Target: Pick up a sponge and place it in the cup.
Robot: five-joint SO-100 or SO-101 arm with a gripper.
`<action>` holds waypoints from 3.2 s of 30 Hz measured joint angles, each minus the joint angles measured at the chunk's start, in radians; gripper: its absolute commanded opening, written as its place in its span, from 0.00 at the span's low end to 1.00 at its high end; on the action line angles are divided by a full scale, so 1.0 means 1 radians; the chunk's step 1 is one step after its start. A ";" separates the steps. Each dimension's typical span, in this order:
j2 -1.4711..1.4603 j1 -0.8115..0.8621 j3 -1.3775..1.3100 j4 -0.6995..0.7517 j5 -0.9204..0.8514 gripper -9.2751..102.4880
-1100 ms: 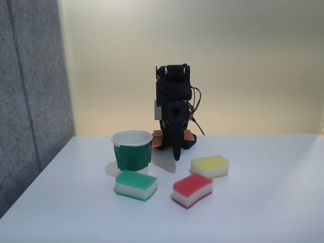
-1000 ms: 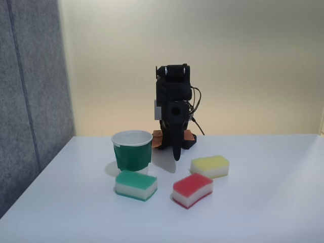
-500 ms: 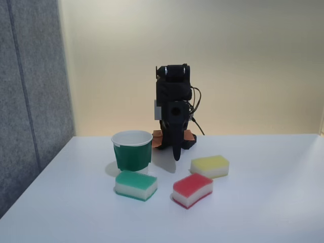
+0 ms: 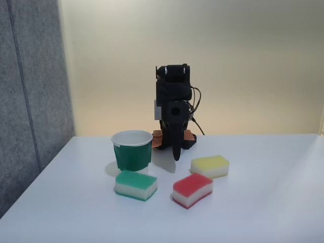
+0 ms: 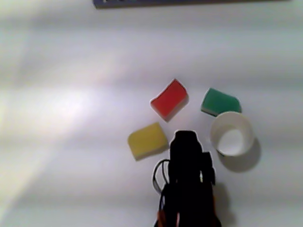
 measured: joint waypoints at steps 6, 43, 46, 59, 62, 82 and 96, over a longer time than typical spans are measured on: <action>0.000 0.000 0.000 0.000 0.000 0.08; -0.408 -0.092 -0.517 0.018 0.023 0.08; -0.546 -0.091 -0.609 0.005 0.023 0.08; -1.187 -0.164 -0.904 -0.229 0.008 0.08; -1.304 -0.160 -0.957 -0.273 -0.037 0.08; -1.526 -0.196 -1.080 -0.322 -0.908 0.11; -1.609 -0.141 -1.097 -0.307 -0.950 0.27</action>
